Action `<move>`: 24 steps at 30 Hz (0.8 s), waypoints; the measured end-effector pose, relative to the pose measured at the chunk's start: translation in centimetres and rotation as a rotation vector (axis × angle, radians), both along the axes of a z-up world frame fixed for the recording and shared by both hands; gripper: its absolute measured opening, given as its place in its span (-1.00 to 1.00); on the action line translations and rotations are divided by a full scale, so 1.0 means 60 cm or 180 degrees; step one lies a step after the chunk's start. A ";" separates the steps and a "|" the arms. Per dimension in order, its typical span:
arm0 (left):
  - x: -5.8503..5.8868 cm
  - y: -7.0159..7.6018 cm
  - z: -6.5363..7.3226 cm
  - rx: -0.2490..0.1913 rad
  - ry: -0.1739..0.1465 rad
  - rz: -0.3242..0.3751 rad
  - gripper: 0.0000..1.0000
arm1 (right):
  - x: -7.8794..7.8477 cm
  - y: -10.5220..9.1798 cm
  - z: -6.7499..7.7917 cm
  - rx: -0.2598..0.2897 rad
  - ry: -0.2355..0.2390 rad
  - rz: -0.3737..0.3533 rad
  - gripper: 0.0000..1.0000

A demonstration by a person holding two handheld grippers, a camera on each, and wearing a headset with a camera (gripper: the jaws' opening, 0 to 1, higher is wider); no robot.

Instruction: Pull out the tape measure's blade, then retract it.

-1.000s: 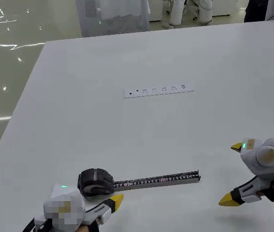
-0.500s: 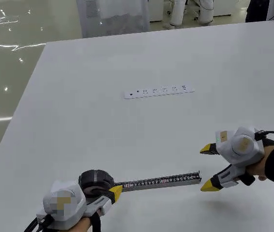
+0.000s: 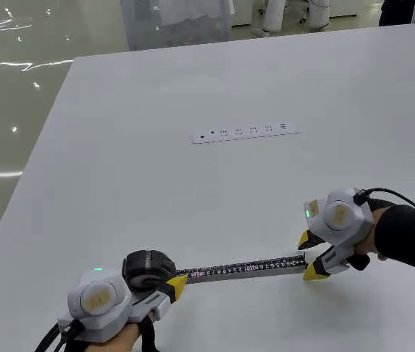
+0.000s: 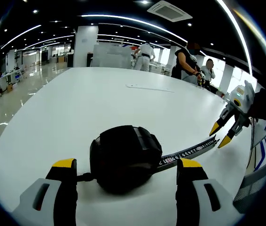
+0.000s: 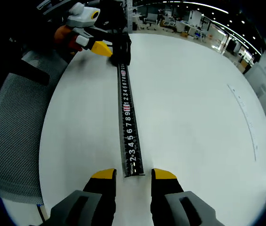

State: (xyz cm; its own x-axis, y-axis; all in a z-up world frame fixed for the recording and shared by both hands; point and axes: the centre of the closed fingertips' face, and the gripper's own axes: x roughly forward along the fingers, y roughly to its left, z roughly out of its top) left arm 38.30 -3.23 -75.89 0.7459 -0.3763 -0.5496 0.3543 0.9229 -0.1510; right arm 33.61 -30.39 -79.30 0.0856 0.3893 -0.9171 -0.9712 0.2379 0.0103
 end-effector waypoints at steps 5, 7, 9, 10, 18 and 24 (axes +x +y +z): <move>0.000 -0.005 0.001 0.0016 -0.0001 -0.0021 0.66 | 0.012 -0.003 0.003 -0.0027 -0.0049 -0.0105 -0.76; 0.002 -0.005 0.001 0.0017 -0.0005 -0.0013 0.65 | 0.010 -0.003 0.003 -0.0050 -0.0050 -0.0080 -0.78; 0.005 -0.004 0.000 0.0014 0.0001 -0.0002 0.64 | 0.006 -0.001 0.003 -0.0123 -0.0099 0.0049 -0.79; 0.006 -0.004 -0.001 0.0008 0.0007 0.0004 0.64 | 0.005 0.000 0.003 -0.0143 -0.0098 0.0033 -0.80; 0.015 -0.006 -0.004 0.0004 0.0045 0.0091 0.50 | -0.007 0.005 0.001 -0.0447 -0.0042 0.0154 -0.81; 0.023 -0.013 -0.001 -0.0017 0.0078 0.0143 0.42 | -0.004 0.001 -0.001 -0.0478 0.0038 -0.0025 -0.80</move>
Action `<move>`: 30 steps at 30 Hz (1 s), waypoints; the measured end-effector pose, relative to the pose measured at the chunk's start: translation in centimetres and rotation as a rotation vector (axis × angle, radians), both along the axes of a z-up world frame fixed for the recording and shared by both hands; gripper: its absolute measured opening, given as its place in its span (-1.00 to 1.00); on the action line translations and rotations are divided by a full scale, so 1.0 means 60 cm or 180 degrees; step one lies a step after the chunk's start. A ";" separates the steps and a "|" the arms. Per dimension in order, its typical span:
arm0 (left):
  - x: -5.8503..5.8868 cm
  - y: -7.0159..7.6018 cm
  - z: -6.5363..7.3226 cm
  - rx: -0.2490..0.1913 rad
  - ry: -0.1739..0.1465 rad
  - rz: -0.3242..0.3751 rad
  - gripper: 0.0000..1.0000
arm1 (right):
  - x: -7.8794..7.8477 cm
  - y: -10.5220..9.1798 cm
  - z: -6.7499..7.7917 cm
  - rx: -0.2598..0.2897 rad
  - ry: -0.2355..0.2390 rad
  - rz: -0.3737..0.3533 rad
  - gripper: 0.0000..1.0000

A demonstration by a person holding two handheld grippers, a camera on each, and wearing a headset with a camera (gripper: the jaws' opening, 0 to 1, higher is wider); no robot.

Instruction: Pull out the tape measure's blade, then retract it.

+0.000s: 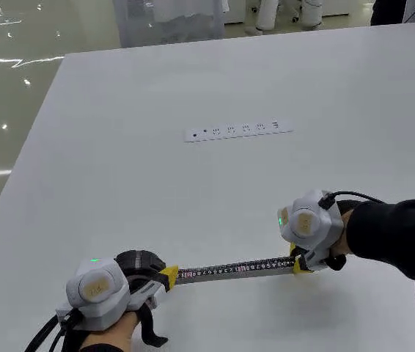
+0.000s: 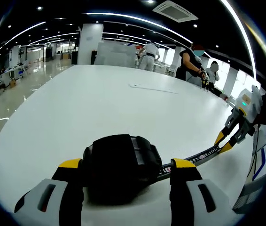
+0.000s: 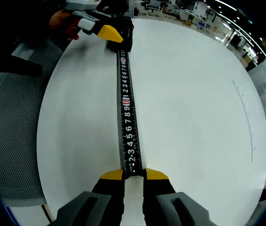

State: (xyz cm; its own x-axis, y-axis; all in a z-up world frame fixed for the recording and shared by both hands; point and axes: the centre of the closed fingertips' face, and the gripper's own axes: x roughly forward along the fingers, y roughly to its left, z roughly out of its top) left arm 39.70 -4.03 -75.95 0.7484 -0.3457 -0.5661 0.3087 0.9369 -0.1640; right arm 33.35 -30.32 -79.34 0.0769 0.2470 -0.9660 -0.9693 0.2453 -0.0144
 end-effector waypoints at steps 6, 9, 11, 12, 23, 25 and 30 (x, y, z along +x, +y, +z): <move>0.005 0.008 -0.006 0.0074 0.0043 0.0111 0.31 | -0.002 0.002 -0.001 -0.0037 -0.0029 -0.0013 -0.79; 0.005 0.010 -0.008 0.0062 0.0066 0.0103 0.27 | -0.002 0.001 -0.002 -0.0066 -0.0029 0.0107 -0.80; 0.005 0.010 -0.008 0.0036 0.0079 0.0082 0.26 | -0.002 0.001 -0.002 -0.0063 -0.0025 0.0102 -0.80; 0.005 0.010 -0.009 0.0025 0.0094 0.0070 0.27 | -0.002 0.001 -0.002 -0.0057 -0.0022 0.0105 -0.80; 0.008 0.009 -0.004 0.0232 0.0072 0.0050 0.27 | 0.002 0.000 -0.002 -0.0057 0.0035 -0.0095 -0.81; 0.009 0.011 -0.005 0.0225 0.0059 0.0054 0.27 | 0.002 0.001 -0.001 -0.0063 0.0034 -0.0130 -0.81; 0.009 0.011 -0.003 0.0221 -0.0011 0.0036 0.24 | 0.002 0.000 -0.001 -0.0032 0.0037 -0.0156 -0.81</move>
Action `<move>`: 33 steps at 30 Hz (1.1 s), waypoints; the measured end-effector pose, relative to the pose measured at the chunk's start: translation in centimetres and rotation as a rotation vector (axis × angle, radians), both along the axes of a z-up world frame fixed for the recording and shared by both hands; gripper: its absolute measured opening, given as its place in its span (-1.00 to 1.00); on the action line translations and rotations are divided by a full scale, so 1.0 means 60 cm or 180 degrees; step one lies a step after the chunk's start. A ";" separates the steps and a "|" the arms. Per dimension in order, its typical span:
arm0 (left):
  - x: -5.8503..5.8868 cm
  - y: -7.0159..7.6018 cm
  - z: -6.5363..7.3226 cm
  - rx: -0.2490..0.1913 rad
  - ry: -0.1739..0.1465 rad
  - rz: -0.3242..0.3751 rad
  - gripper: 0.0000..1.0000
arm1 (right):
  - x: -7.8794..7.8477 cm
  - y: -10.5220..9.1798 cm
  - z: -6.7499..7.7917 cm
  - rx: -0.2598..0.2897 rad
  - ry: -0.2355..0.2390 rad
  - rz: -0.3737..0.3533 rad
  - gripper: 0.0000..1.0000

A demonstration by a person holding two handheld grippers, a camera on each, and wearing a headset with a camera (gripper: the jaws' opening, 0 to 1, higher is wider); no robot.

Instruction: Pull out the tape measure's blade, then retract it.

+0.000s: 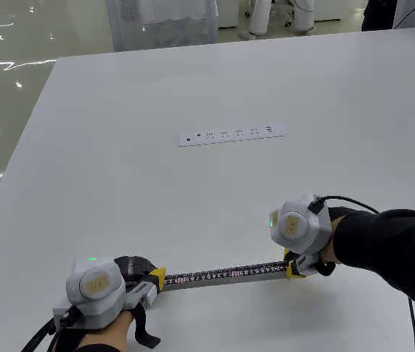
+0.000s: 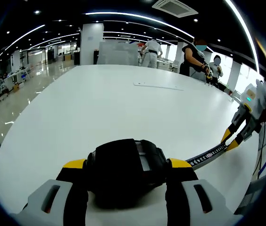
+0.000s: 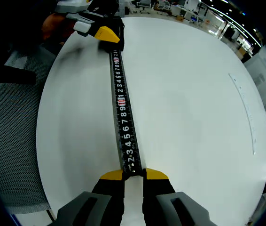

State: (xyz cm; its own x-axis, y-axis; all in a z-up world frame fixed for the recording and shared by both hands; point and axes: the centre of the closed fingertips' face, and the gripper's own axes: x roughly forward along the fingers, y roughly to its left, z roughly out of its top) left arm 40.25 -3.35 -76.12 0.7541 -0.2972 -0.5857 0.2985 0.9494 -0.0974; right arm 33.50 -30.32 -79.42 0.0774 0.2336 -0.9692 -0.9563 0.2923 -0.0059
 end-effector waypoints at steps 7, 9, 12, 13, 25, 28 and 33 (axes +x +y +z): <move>0.000 0.001 -0.001 -0.0029 0.0061 -0.0043 0.22 | 0.000 0.001 0.002 0.0000 -0.0003 0.0006 -0.82; 0.000 0.001 -0.002 -0.0053 0.0069 -0.0045 0.22 | 0.000 0.001 0.002 -0.0007 -0.0009 -0.0009 -0.82; 0.000 0.000 -0.003 -0.0067 0.0060 -0.0054 0.22 | 0.002 0.002 0.002 -0.0002 0.0020 -0.0092 -0.82; 0.000 0.000 -0.004 -0.0064 0.0066 -0.0050 0.23 | 0.001 0.003 0.002 -0.0026 0.0022 -0.0053 -0.82; -0.001 -0.001 -0.005 -0.0062 0.0108 -0.0059 0.23 | 0.001 0.005 0.000 -0.0061 0.0016 -0.0060 -0.82; -0.002 -0.001 -0.005 -0.0063 0.0119 -0.0064 0.23 | 0.000 0.005 0.001 0.0020 -0.0026 -0.0039 -0.82; -0.002 -0.001 -0.006 -0.0058 0.0120 -0.0061 0.23 | -0.001 0.008 0.000 0.0116 -0.0049 -0.0137 -0.82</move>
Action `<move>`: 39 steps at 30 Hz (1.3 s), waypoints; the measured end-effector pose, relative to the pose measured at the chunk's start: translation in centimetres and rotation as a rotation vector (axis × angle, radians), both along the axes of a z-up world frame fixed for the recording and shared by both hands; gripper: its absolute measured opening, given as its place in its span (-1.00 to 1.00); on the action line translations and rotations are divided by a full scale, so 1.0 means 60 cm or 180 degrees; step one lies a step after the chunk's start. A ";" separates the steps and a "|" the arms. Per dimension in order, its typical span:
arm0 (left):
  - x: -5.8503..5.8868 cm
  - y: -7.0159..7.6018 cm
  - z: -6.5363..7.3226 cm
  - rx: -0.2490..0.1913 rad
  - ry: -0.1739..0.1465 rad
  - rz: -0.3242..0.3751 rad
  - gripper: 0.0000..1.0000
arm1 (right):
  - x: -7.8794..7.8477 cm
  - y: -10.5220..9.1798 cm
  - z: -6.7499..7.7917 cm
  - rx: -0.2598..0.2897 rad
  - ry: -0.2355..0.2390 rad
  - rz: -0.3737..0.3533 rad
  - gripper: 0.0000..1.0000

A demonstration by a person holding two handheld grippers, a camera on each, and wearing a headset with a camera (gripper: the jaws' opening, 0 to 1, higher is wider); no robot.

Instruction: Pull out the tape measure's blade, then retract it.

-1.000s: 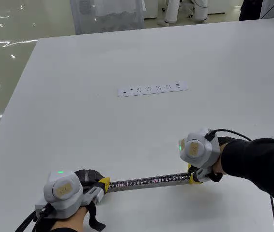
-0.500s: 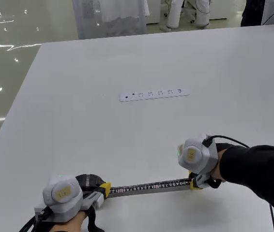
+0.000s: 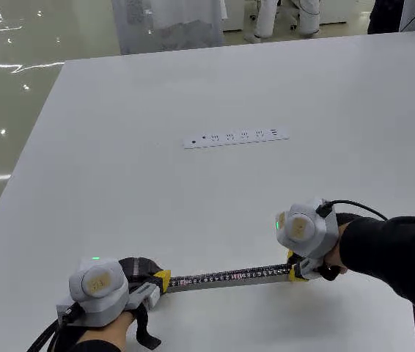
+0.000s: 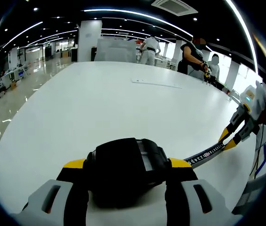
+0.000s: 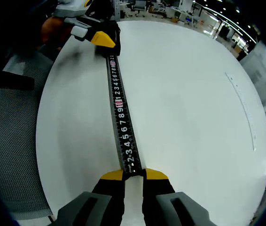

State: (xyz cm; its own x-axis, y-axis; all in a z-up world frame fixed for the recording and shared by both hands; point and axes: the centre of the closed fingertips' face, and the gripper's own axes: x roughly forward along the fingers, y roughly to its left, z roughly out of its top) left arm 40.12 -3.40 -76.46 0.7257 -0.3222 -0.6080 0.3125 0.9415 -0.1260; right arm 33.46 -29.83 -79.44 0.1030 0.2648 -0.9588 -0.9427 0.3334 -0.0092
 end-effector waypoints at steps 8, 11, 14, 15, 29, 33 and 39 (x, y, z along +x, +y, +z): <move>0.000 0.000 0.000 0.0007 0.0016 0.0001 0.23 | 0.000 0.003 0.000 0.0051 -0.0018 0.0003 -0.83; 0.000 -0.001 0.000 0.0011 0.0019 0.0003 0.23 | 0.001 0.004 -0.001 0.0001 0.0007 0.0015 -0.82; 0.000 0.000 0.000 0.0013 0.0025 0.0002 0.23 | 0.002 0.005 0.000 -0.0055 0.0024 -0.0027 -0.82; 0.000 0.000 0.000 0.0012 0.0029 0.0000 0.23 | 0.002 0.005 -0.001 -0.0068 0.0021 0.0023 -0.82; 0.000 -0.001 0.001 0.0024 0.0027 0.0009 0.23 | 0.003 0.008 0.000 -0.0105 0.0052 0.0022 -0.81; 0.000 -0.001 0.000 0.0024 0.0034 0.0008 0.23 | 0.003 0.009 0.000 -0.0111 0.0055 0.0013 -0.81; 0.001 0.000 -0.001 0.0026 0.0037 0.0010 0.23 | 0.005 0.010 -0.001 -0.0125 0.0088 -0.0042 -0.81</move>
State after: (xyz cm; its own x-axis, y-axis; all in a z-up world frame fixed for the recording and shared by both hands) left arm 40.18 -3.40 -76.49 0.7196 -0.3148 -0.6189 0.3081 0.9435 -0.1218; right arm 33.74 -29.21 -79.47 0.0795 0.2257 -0.9709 -0.9383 0.3458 0.0035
